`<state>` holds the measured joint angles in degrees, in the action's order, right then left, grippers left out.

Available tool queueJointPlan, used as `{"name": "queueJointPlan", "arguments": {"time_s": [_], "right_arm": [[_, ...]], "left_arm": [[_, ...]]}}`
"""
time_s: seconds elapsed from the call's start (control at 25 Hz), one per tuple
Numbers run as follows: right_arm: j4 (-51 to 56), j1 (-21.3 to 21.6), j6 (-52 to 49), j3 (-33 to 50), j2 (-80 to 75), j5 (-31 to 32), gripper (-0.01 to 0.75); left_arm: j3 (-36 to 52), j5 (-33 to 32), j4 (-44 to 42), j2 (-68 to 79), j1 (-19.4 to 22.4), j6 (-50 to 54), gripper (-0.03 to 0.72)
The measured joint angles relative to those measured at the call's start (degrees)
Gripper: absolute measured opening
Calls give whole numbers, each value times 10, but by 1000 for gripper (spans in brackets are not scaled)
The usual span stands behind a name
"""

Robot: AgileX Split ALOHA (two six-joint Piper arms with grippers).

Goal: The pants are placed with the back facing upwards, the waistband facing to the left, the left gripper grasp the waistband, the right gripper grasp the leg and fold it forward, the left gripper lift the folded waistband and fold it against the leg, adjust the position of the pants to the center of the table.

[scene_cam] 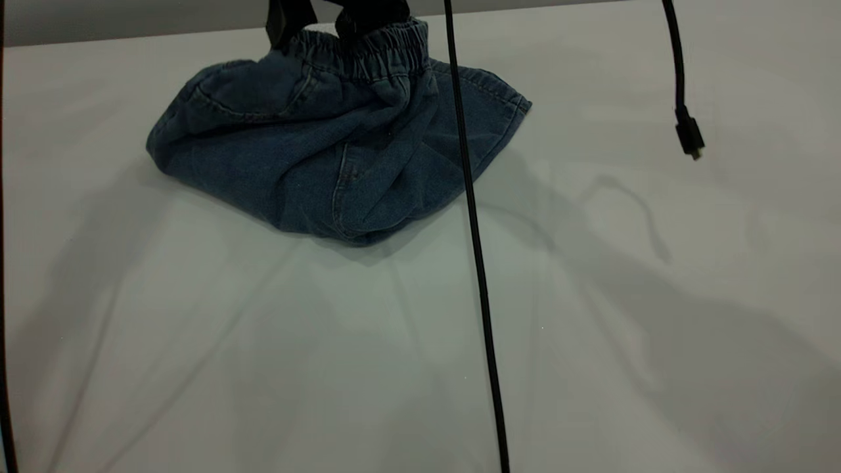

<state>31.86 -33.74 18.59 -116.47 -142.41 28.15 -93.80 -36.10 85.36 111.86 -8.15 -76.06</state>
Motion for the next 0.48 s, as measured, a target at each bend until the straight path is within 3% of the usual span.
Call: {"name": "queueJointPlan", "arguments": {"time_s": [0.12,0.28,0.48], "right_arm": [[-3,2,6,0,-9,-35,515],[-32,10,33,-19,2,-28,515],[-59,16,40,-81,17,83,515]], "left_arm": [[0,-14,-2,0,0,4,541],[0,-13,-2,0,0,5,540],[0,-13,-2,0,0,4,540]]}}
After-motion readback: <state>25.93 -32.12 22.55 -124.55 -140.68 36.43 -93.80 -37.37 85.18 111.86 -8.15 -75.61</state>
